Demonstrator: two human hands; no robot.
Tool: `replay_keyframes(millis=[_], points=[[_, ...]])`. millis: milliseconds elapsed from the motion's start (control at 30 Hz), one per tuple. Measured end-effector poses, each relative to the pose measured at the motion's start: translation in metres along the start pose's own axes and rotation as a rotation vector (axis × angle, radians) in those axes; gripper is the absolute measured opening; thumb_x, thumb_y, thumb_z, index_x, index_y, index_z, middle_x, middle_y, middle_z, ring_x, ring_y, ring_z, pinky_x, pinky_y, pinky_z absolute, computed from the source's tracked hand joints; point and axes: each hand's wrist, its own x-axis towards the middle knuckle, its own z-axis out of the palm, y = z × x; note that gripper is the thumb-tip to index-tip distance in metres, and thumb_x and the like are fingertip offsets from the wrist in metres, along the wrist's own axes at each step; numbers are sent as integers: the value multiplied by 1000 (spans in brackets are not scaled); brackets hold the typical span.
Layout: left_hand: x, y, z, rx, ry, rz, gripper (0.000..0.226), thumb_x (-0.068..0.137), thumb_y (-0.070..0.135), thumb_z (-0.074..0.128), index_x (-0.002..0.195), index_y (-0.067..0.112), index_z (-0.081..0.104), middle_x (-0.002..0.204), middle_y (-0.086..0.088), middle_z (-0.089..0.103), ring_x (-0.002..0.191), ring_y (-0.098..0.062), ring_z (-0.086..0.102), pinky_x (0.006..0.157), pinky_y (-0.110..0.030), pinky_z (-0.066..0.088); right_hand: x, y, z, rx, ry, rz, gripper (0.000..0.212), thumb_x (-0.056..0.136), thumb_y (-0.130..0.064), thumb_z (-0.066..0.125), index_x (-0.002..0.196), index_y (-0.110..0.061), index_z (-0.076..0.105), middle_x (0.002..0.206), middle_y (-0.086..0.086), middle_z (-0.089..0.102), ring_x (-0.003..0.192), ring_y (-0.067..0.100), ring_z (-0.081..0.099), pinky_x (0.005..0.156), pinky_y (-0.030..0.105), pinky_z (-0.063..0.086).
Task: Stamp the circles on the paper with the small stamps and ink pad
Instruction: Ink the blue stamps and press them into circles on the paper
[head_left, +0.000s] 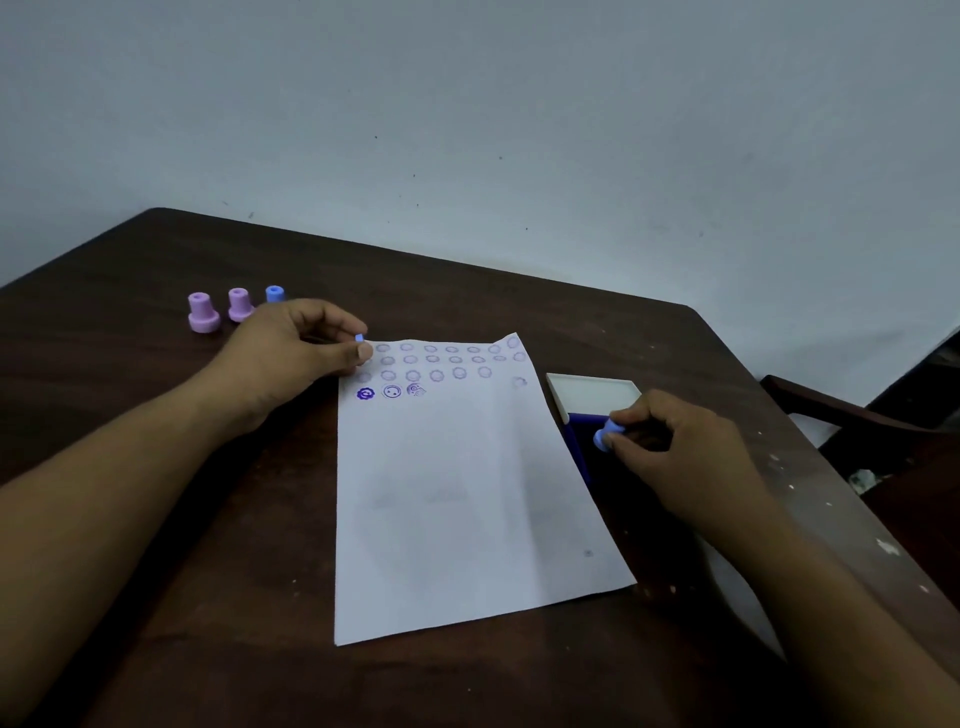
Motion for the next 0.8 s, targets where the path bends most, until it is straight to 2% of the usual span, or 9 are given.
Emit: replay_keyframes(millis=[67,233,300,400,467,533,600,700,800], points=[[0,0,1,43,4,17,21,84,12,84,104,16,78,101,-5,80,96,-15,75,83,-14,56,-2,-1,0,2,5,4,15,87,-34,81,97,-33,70,85,-27,64,83,-3,65,67,11,45],[1,-1,0,129,9,39,18,83,18,85,100,21,79,97,1,80,94,-12,73,76,-7,52,-4,-4,-3,0,-11,4,16,88,-32,81,96,-36,69,87,-27,66,81,-7,66,63,5,43],[2,-2,0,135,7,40,18,83,19,85,100,22,79,96,3,80,93,-9,73,72,-4,51,-3,-5,-7,71,27,19,18,87,-28,82,96,-38,69,88,-23,71,84,-7,68,60,4,49],[2,-3,0,137,5,48,17,83,19,86,98,22,79,95,4,80,93,-9,73,78,-11,52,1,-14,-15,529,110,147,19,92,-16,77,102,-33,78,95,-9,81,90,0,74,69,12,57],[3,-4,0,144,3,48,16,83,20,86,97,23,79,93,5,80,91,-8,74,81,-16,52,4,-27,-16,1053,19,278,23,94,-8,69,105,-23,82,102,5,82,92,13,78,76,24,62],[4,-5,-1,164,0,46,16,82,23,86,96,25,79,91,9,79,89,-5,73,78,-16,50,6,-39,-13,1379,-94,379,23,88,-9,67,105,-12,82,106,14,80,90,18,78,76,28,63],[5,-6,-2,181,1,50,16,82,25,87,96,26,78,90,12,79,87,-3,72,74,-13,49,10,-51,-6,1511,-194,423,26,85,-13,67,106,-8,82,107,16,79,85,18,77,73,28,63],[6,-7,-1,172,10,70,16,82,23,87,95,25,79,89,11,78,85,-3,72,68,-2,48,21,-65,4,1570,-287,432,24,86,-15,67,101,-7,83,101,16,79,80,17,76,72,27,63],[7,-8,-1,179,6,76,15,82,23,87,94,25,79,89,12,78,84,-2,72,67,0,46,37,-78,13,1601,-351,445,22,86,-15,68,99,-6,83,99,17,78,78,17,75,73,28,63]])
